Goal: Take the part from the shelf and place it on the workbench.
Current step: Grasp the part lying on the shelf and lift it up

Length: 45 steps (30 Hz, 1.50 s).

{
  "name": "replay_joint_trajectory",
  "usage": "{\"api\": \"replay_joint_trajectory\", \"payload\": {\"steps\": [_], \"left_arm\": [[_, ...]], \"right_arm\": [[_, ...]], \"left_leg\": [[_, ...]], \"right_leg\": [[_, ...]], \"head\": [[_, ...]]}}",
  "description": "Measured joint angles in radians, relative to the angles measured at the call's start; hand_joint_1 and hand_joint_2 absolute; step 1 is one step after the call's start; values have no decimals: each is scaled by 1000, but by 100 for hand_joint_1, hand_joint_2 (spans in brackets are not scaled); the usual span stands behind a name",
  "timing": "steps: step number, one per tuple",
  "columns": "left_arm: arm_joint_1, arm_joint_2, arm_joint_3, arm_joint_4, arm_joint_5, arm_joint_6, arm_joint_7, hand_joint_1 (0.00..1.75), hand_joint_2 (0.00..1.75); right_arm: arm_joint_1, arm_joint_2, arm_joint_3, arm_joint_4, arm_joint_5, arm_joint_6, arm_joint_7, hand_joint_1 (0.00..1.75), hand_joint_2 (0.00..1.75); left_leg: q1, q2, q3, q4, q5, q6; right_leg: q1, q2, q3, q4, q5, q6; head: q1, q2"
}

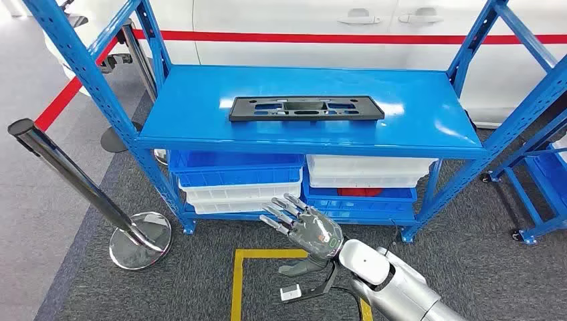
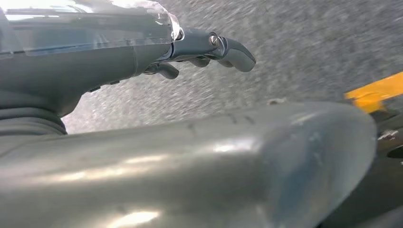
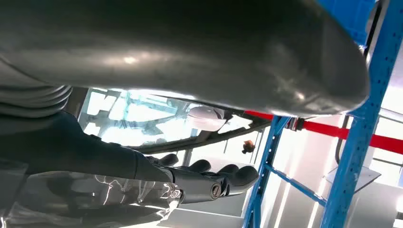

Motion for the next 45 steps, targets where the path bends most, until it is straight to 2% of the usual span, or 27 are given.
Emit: {"api": "replay_joint_trajectory", "payload": {"steps": [3, 4, 5, 7, 8, 10, 11, 12, 15, 19, 20, 23, 24, 26, 27, 28, 29, 30, 32, 33, 36, 38, 40, 42, 43, 44, 45], "left_arm": [[1, 1, 0, 0, 2, 1, -1, 0, 0], [2, 0, 0, 0, 2, 2, -2, 0, 0], [1, 0, 0, 0, 3, 3, -3, 0, 0], [-2, -1, 0, 0, 5, 4, -5, 0, 0], [-3, -1, 0, 0, 7, 4, -6, 0, 0], [-1, -1, 0, 0, 11, 5, -9, 0, 0], [1, -1, 0, 1, 12, 5, -10, 0, 0], [3, -1, 0, 1, 13, 5, -12, 0, 0], [5, -1, 0, 1, 13, 6, -14, 0, 0], [5, -1, 0, 1, 13, 6, -14, 0, 0], [5, -1, 0, 1, 13, 6, -15, 0, 0], [4, -1, 0, 1, 11, 7, -16, 0, 0], [0, -1, 0, 2, 8, 6, -18, 0, 0], [-6, -2, 0, 2, 2, 2, -21, 0, 0], [-8, -2, -1, 2, -1, 0, -22, 0, 0], [-7, -2, -1, 2, -1, 0, -21, 0, 0], [-5, -2, -1, 2, -1, 1, -20, 0, 0], [-4, -2, -1, 2, -1, 1, -19, 0, 0], [-3, -1, -1, 2, -1, 2, -18, 0, 0], [-4, -1, -1, 2, -1, 2, -18, 0, 0], [-3, -1, -1, 2, -1, 2, -17, 0, 0], [-2, -3, -1, 2, -3, 2, -16, 0, 0], [-6, -5, -1, 3, -5, 1, -16, 0, 0], [-9, -6, -1, 3, -6, 1, -16, 0, 0], [-8, -6, -1, 3, -6, 0, -16, 0, 0], [-7, -6, -1, 3, -5, 0, -16, 0, 0], [-7, -6, -1, 3, -5, 0, -16, 0, 0]], "right_arm": [[7, 0, -2, -11, 4, -1, -2, 0, 0], [7, -1, -4, -19, 5, -2, -2, 0, 0], [7, -1, -6, -24, 6, -2, -3, 0, 0], [6, 0, -10, -31, 6, -2, -8, 0, 0], [7, 1, -10, -31, 5, -2, -12, 0, 0], [8, 3, -10, -32, 2, -1, -19, 0, 0], [8, 3, -10, -32, 1, 0, -20, 0, 0], [8, 3, -10, -32, -2, 0, -21, 0, 0], [8, 3, -10, -31, -9, 0, -23, 0, 0], [8, 3, -10, -31, -10, 0, -23, 0, 0], [8, 4, -10, -31, -10, 0, -23, 0, 0], [9, 6, -10, -29, -12, -2, -22, 0, 0], [6, 2, -11, -32, -13, -7, -19, 0, 0], [-2, -9, -13, -41, -13, -15, -15, 0, 0], [-5, -14, -14, -44, -13, -18, -13, 0, 0], [-5, -16, -14, -45, -13, -18, -13, 0, 0], [-6, -16, -14, -46, -13, -17, -13, 0, 0], [-7, -16, -15, -47, -13, -17, -12, 0, 0], [-10, -17, -16, -51, -13, -17, -12, 0, 0], [-13, -17, -16, -53, -13, -17, -12, 0, 0], [-21, -17, -17, -56, -13, -14, -12, 0, 0], [-37, -17, -18, -60, -11, -6, -9, 0, 0], [-62, -17, -18, -62, -10, 8, -3, 0, 0], [-86, -15, -18, -60, -10, 28, 3, 0, 0], [-95, -14, -18, -58, -11, 38, 6, 0, 0], [-104, -13, -18, -56, -12, 48, 8, 0, 0], [-114, -13, -18, -54, -13, 58, 11, 0, 0]], "left_leg": [[-3, 0, 12, -14, 3, 14], [-1, 0, 26, -19, -5, 21], [1, 1, 41, -26, -14, 27], [6, 0, 77, -40, -33, 35], [7, -2, 95, -45, -44, 36], [8, -5, 134, -51, -72, 35], [9, -7, 155, -52, -87, 33], [10, -9, 177, -52, -104, 32], [12, -10, 223, -52, -137, 28], [12, -9, 230, -53, -142, 27], [12, -9, 233, -54, -146, 25], [8, -10, 268, -52, -176, 7], [8, -7, 256, -3, -193, -2], [10, 1, 189, 136, -248, -16], [11, 4, 138, 210, -280, -17], [10, 4, 113, 230, -292, -16], [10, 4, 103, 221, -280, -13], [7, 4, 110, 175, -241, -8], [0, 5, 147, 42, -149, 7], [-5, 5, 161, -9, -131, 13], [-9, 5, 167, -45, -124, 25], [-2, 8, 176, -58, -99, 32], [7, 10, 183, -68, -91, 35], [8, 9, 182, -68, -92, 36], [10, 8, 183, -68, -94, 34], [11, 7, 184, -67, -96, 32], [14, 5, 186, -65, -98, 28]], "right_leg": [[4, 7, 16, 0, -8, 14], [3, 8, 11, 18, 2, 20], [1, 8, -4, 57, 24, 25], [-3, 7, -79, 176, 50, 36], [-7, 6, -123, 231, 36, 42], [-15, 5, -196, 285, -46, 51], [-18, 4, -219, 280, -86, 54], [-21, 3, -232, 255, -103, 56], [-25, 0, -238, 157, -47, 56], [-25, -1, -237, 135, -19, 56], [-25, -4, -236, 114, 17, 55], [-18, -16, -231, 26, 182, 39], [-14, -17, -217, 10, 200, 25], [-9, -11, -186, 1, 182, -1], [-6, -10, -175, -3, 173, -10], [-2, -8, -171, -3, 168, -13], [2, -6, -166, -3, 164, -14], [5, -4, -158, -3, 159, -14], [11, -3, -144, -2, 149, -13], [12, -3, -140, -1, 145, -10], [12, -1, -139, 0, 138, 3], [12, 0, -143, 15, 124, 13], [5, 2, -181, 98, 76, 26], [-8, 1, -248, 229, 21, 40], [-15, 1, -272, 272, 13, 46], [-21, 0, -279, 278, 24, 52], [-27, 0, -265, 242, 55, 56]], "head": [[0, 0], [0, 0], [0, 0], [0, 0], [1, 0], [1, 0], [1, 0], [1, 0], [1, 0], [1, 0], [1, 0], [1, 0], [1, 0], [1, 0], [1, 0], [1, 0], [1, 0], [1, 0], [1, 0], [1, 0], [1, 0], [0, 0], [0, 0], [1, 0], [1, 0], [1, 0], [1, 0]]}}
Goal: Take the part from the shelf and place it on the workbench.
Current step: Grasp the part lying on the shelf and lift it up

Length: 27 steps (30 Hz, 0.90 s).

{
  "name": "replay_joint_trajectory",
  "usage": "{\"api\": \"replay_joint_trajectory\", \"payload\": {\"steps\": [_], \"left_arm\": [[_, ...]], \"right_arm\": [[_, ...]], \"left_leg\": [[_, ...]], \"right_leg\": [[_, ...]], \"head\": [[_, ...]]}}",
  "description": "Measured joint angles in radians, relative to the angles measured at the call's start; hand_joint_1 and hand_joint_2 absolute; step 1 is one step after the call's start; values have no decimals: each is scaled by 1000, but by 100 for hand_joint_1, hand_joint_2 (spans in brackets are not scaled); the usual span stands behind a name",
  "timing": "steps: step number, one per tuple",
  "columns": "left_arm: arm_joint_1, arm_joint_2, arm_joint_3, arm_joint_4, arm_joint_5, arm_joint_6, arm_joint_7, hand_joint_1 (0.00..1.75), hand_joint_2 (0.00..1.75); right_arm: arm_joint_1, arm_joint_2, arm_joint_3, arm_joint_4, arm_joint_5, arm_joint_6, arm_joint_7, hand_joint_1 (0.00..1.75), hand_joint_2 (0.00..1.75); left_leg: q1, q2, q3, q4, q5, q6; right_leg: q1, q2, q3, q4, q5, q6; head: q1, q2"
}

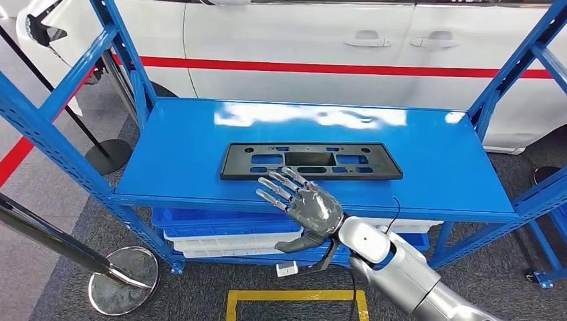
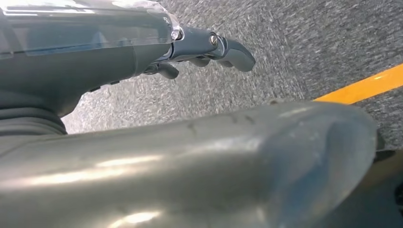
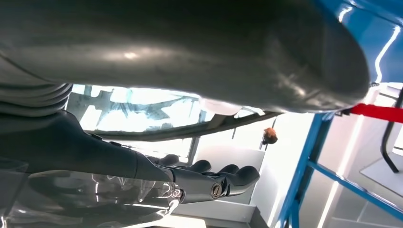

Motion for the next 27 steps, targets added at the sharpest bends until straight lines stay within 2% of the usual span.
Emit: {"api": "replay_joint_trajectory", "payload": {"steps": [1, 2, 3, 4, 7, 9, 10, 12, 13, 14, 15, 17, 18, 19, 20, 23, 24, 25, 27], "left_arm": [[0, -1, 0, 0, 1, 0, 0, 0, 0], [0, -1, 0, 0, 2, 0, 0, 0, 0], [-2, -2, 0, 0, 3, -1, 0, 0, 0], [-2, -3, 0, 0, 4, -1, 0, 0, 0], [-2, -3, 0, 0, 4, -1, 1, 0, 0], [-2, -3, 0, 0, 5, -1, 1, 0, 0], [-3, -3, 0, 0, 4, -2, 1, 0, 0], [-3, -3, 0, 0, 3, -4, 1, 0, 0], [-2, -3, 0, 0, 2, -5, 1, 0, 0], [-1, -3, 0, 0, 1, -6, 0, 0, 0], [-1, -3, 0, 0, 0, -7, 0, 0, 0], [-1, -3, 0, 0, -1, -9, -1, 0, 0], [-2, -3, 0, 0, -1, -10, -1, 0, 0], [-3, -3, 0, 0, -1, -11, -1, 0, 0], [-3, -4, 0, 0, -1, -12, -1, 0, 0], [-4, -5, 0, 0, -1, -14, 0, 0, 0], [-6, -5, 0, 0, -1, -14, 1, 0, 0], [-8, -6, 0, 0, -1, -14, 1, 0, 0], [-11, -7, 0, 0, -1, -14, 1, 0, 0]], "right_arm": [[-11, 0, 0, 2, -1, 8, 3, 0, 0], [-22, 0, 0, 5, -2, 15, 6, 0, 0], [-32, 1, 0, 7, -3, 20, 8, 0, 0], [-39, 1, 0, 9, -3, 23, 10, 0, 0], [-50, 1, 0, 17, -4, 29, 10, 0, 0], [-68, -3, 0, 30, -6, 34, 10, 0, 0], [-83, -4, 0, 40, -7, 36, 10, 0, 0], [-111, -5, 1, 72, -12, 39, 13, 0, 0], [-123, -5, 2, 90, -14, 40, 14, 0, 0], [-135, -5, 3, 109, -15, 42, 17, 0, 0], [-147, -5, 4, 127, -15, 44, 21, 0, 44], [-174, -5, 6, 165, -12, 49, 32, 0, 131], [-189, -5, 7, 185, -6, 51, 39, 0, 175], [-201, -6, 9, 206, 4, 51, 47, 0, 175], [-212, -6, 12, 229, 17, 51, 57, 0, 175], [-230, -4, 20, 290, 53, 50, 84, 0, 175], [-235, -1, 22, 307, 61, 50, 91, 0, 175], [-241, 3, 23, 323, 68, 50, 98, 0, 175], [-254, 15, 26, 363, 87, 48, 112, 0, 175]], "left_leg": [[3, -2, 3, 2, -4, -4], [3, -3, 5, 4, -8, -10], [3, -4, 5, 7, -12, -16], [3, -5, 4, 9, -14, -22], [2, -5, 1, 9, -19, -39], [5, -3, -14, 49, -45, -49], [5, -1, -38, 99, -71, -51], [5, 0, -113, 240, -130, -53], [5, 1, -148, 294, -143, -53], [5, 1, -167, 316, -137, -51], [4, 1, -165, 295, -110, -48], [3, 0, -116, 164, -26, -39], [1, -2, -89, 99, 4, -34], [-1, -3, -72, 56, 20, -30], [-3, -6, -65, 37, 23, -25], [-4, -12, -63, 28, 24, -8], [-2, -13, -60, 24, 26, -3], [0, -15, -58, 21, 27, 1], [-1, -16, -56, 21, 25, 7]], "right_leg": [[-5, -2, 30, -68, 42, 4], [-7, -4, 64, -139, 73, 7], [-7, -6, 91, -197, 93, 7], [-4, -7, 105, -231, 100, 4], [1, -7, 108, -243, 92, -14], [-1, -10, 112, -246, 90, -30], [-1, -12, 115, -248, 89, -37], [4, -14, 117, -248, 85, -44], [7, -15, 118, -247, 83, -46], [10, -15, 120, -247, 81, -47], [12, -15, 124, -246, 78, -47], [13, -15, 132, -245, 71, -42], [15, -14, 135, -242, 66, -38], [17, -14, 135, -240, 63, -33], [18, -14, 135, -239, 61, -28], [16, -16, 133, -236, 54, -12], [13, -16, 126, -218, 42, -7], [12, -14, 108, -179, 21, -3], [9, -10, 43, -51, -33, 3]], "head": [[0, 0], [0, 0], [0, 0], [0, 0], [0, 0], [0, 0], [0, 0], [0, 0], [0, 0], [0, 0], [0, 0], [0, 0], [0, 0], [0, 0], [0, 0], [0, 0], [0, 0], [0, 0], [0, 0]]}}
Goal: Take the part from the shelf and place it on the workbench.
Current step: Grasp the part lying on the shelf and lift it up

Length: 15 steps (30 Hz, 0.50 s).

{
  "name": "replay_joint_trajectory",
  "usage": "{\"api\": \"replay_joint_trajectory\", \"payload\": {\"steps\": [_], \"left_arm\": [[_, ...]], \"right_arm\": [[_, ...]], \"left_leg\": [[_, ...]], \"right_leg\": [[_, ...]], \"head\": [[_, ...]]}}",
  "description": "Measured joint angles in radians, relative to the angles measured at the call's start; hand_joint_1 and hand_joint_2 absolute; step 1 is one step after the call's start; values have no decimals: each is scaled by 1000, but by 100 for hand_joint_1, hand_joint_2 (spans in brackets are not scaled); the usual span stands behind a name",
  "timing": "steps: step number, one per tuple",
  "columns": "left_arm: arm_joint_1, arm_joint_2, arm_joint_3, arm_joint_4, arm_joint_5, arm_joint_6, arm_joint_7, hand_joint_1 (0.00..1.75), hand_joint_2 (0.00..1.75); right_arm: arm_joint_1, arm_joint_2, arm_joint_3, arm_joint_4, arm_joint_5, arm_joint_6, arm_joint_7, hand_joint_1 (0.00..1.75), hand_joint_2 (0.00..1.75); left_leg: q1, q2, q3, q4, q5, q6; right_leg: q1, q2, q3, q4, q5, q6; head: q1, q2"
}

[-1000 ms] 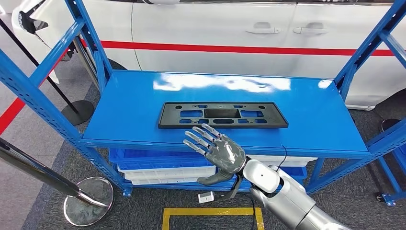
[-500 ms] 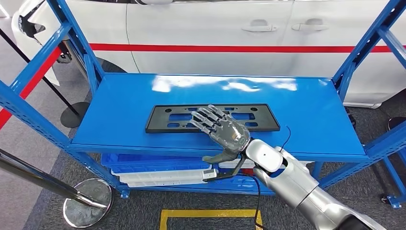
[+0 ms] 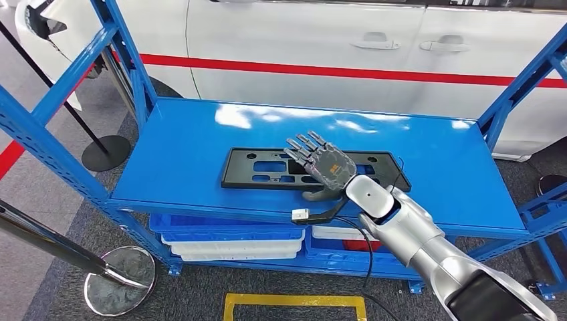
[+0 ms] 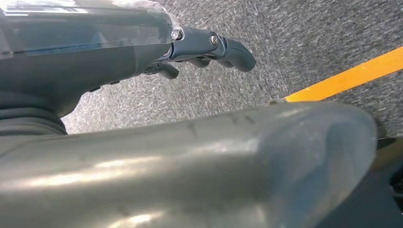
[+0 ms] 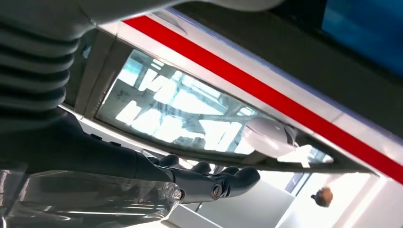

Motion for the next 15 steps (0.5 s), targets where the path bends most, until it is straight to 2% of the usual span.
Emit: {"api": "replay_joint_trajectory", "payload": {"steps": [1, 2, 3, 4, 5, 6, 7, 9, 12, 13, 15], "left_arm": [[0, -1, 0, 0, 0, 0, 0, 0, 0], [0, -1, 0, 0, 0, 1, 0, 0, 0], [0, -1, 0, 0, 0, 1, 0, 0, 0], [0, -1, 0, 0, 0, 2, 0, 0, 0], [0, -2, 0, 0, 0, 2, 0, 0, 0], [-1, -4, 0, 0, 0, 2, 0, 0, 0], [-1, -5, 0, 0, 0, 3, 0, 0, 0], [-2, -7, 0, 1, 0, 3, 0, 0, 0], [-3, -8, 0, 1, 0, 3, 0, 0, 0], [-3, -8, 0, 1, 0, 3, 0, 0, 0], [-4, -8, 0, 1, -1, 3, 1, 0, 0]], "right_arm": [[-4, 6, 2, 21, 11, -1, 7, 0, 175], [-6, 10, 5, 39, 22, -1, 13, 0, 175], [-7, 13, 8, 54, 32, -1, 18, 0, 175], [-10, 14, 10, 67, 43, -1, 23, 0, 175], [-15, 16, 12, 77, 51, 0, 27, 0, 175], [-22, 19, 14, 88, 58, 0, 31, 0, 175], [-29, 23, 15, 97, 64, 0, 34, 0, 175], [-39, 29, 17, 114, 75, 1, 39, 0, 175], [-48, 30, 22, 133, 94, 3, 48, 0, 175], [-51, 30, 23, 139, 98, 6, 50, 0, 175], [-56, 27, 25, 151, 101, 18, 53, 0, 175]], "left_leg": [[-1, -1, 1, 0, -1, 2], [-1, -3, 2, 1, -3, 2], [-1, -6, 5, 1, -5, 3], [-2, -9, 9, 2, -7, 2], [-3, -11, 13, 2, -10, 1], [-5, -12, 16, 2, -12, -1], [-7, -12, 16, 2, -14, -4], [-9, -11, 14, 0, -14, -13], [-10, -6, 10, 15, -27, -28], [-10, -2, -5, 49, -48, -33], [-8, 8, -65, 172, -110, -42]], "right_leg": [[-1, 1, -34, 60, -16, 2], [-1, 1, -54, 90, -14, 2], [-1, 1, -56, 81, 9, 1], [0, 1, -38, 31, 49, -3], [1, -1, -10, -40, 91, -9], [5, -3, 19, -104, 120, -16], [8, -4, 40, -154, 134, -22], [14, -5, 54, -184, 130, -29], [7, -9, 64, -204, 133, -39], [4, -13, 69, -210, 134, -44], [2, -18, 73, -213, 134, -49]], "head": [[0, 0], [0, 0], [0, 0], [0, 0], [0, 0], [0, 0], [0, 0], [0, 0], [0, 0], [0, 0], [0, 0]]}}
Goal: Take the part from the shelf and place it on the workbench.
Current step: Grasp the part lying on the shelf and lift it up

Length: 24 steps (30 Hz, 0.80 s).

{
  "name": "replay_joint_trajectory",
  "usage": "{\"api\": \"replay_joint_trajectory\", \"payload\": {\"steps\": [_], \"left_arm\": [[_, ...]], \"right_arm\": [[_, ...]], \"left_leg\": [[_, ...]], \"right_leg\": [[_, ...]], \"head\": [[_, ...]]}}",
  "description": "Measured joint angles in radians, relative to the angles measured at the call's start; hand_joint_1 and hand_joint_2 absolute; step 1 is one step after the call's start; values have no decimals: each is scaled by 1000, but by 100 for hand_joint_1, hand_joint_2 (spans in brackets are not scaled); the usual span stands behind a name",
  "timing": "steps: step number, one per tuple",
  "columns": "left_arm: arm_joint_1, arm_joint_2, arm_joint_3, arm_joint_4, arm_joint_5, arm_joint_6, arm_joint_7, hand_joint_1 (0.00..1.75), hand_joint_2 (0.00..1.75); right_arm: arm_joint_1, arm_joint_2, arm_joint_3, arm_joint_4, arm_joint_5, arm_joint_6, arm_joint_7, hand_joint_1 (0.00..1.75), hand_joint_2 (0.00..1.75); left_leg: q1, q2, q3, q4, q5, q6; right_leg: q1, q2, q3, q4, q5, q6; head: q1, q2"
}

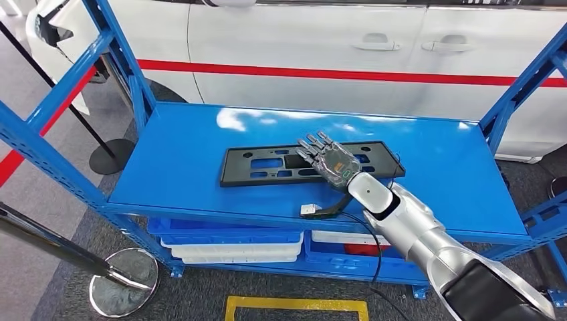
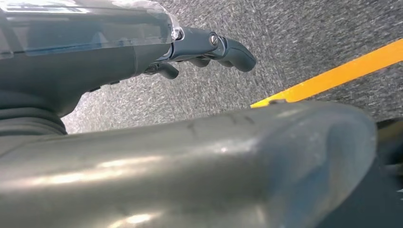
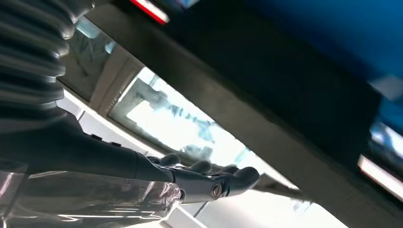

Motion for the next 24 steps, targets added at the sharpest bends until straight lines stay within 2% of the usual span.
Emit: {"api": "replay_joint_trajectory", "payload": {"steps": [1, 2, 3, 4, 5, 6, 7, 8, 12, 14, 16, 17, 18, 19, 21, 22, 24], "left_arm": [[0, 0, 0, 0, 0, 0, 0, 0, 0], [1, 0, 0, 0, 0, 0, 1, 0, 0], [1, 0, 0, 0, 0, 0, 1, 0, 0], [1, 0, 0, 0, 0, 0, 1, 0, 0], [0, 1, 0, 0, 0, 0, 1, 0, 0], [-1, 1, 0, 0, 0, -1, 2, 0, 0], [-1, 1, 0, 0, -1, -3, 2, 0, 0], [-1, 0, 0, 0, -1, -5, 2, 0, 0], [-3, 1, 0, 0, -1, -20, -1, 0, 0], [-6, 1, 0, 0, -1, -26, -5, 0, 0], [-7, 1, 0, 0, -1, -29, -8, 0, 0], [-6, 1, 0, 0, 0, -29, -9, 0, 0], [-6, 2, 0, 0, 2, -30, -12, 0, 0], [-6, 2, 0, 0, 4, -30, -15, 0, 0], [-6, 2, 0, 0, 8, -30, -20, 0, 0], [-7, 1, 0, 1, 10, -31, -22, 0, 0], [-5, 1, 0, 2, 13, -34, -29, 0, 0]], "right_arm": [[-1, -2, 1, 7, 1, 9, 1, 4, 175], [0, -3, 1, 14, 1, 19, 2, 37, 175], [0, -3, 2, 20, 2, 27, 3, 77, 175], [0, -3, 2, 26, 2, 34, 4, 119, 175], [-1, -3, 3, 31, 2, 39, 5, 156, 175], [-2, -3, 3, 35, 1, 42, 6, 166, 175], [-3, -4, 3, 39, 0, 44, 7, 168, 175], [-4, -4, 3, 42, -2, 45, 7, 169, 175], [-6, 2, 2, 52, -6, 44, 1, 171, 175], [-8, 14, 1, 58, -7, 43, -1, 170, 175], [-8, 26, 1, 66, -9, 43, -3, 171, 175], [-8, 31, 1, 69, -11, 42, -6, 172, 175], [-8, 34, 0, 72, -13, 42, -11, 173, 175], [-9, 36, 0, 74, -15, 42, -16, 174, 175], [-15, 37, 0, 76, -18, 42, -27, 175, 175], [-20, 38, 0, 77, -20, 41, -32, 175, 175], [-27, 41, -1, 78, -39, 38, -52, 175, 175]], "left_leg": [[1, 2, -35, 67, -26, -4], [2, 4, -59, 107, -34, -7], [4, 5, -64, 111, -23, -9], [5, 5, -49, 75, 6, -11], [7, 5, -18, 7, 44, -12], [8, 3, 14, -60, 72, -11], [9, 1, 39, -113, 91, -6], [9, -2, 52, -143, 99, 0], [6, -4, 57, -154, 103, 29], [8, -5, 59, -158, 106, 38], [6, -5, 59, -158, 105, 42], [4, -5, 59, -157, 104, 43], [1, -5, 61, -157, 103, 44], [-1, -6, 63, -157, 103, 45], [-5, -8, 68, -158, 101, 46], [-8, -8, 68, -158, 101, 45], [-8, -6, 64, -159, 102, 38]], "right_leg": [[0, -2, 0, 1, -1, -1], [0, -3, 0, 2, -2, 0], [-1, -3, 0, 4, -3, 1], [-2, -3, 0, 8, -6, 4], [-3, -3, 0, 13, -10, 8], [-2, -2, 0, 19, -14, 14], [-1, -1, -1, 25, -19, 19], [1, 1, -2, 30, -21, 24], [-2, 4, -7, 41, -31, 41], [-5, 10, -40, 115, -76, 46], [-5, 16, -102, 247, -133, 48], [-5, 17, -127, 297, -146, 48], [-4, 18, -137, 315, -140, 45], [-3, 18, -127, 290, -115, 40], [5, 16, -68, 163, -47, 20], [11, 12, -39, 101, -25, 9], [21, 5, -13, 42, -16, -5]], "head": [[0, 0], [0, 0], [0, 0], [0, 0], [0, 0], [0, 0], [0, 0], [0, 0], [0, 0], [0, 0], [0, 0], [0, 0], [0, 0], [0, 0], [0, 0], [0, 0], [0, 0]]}}
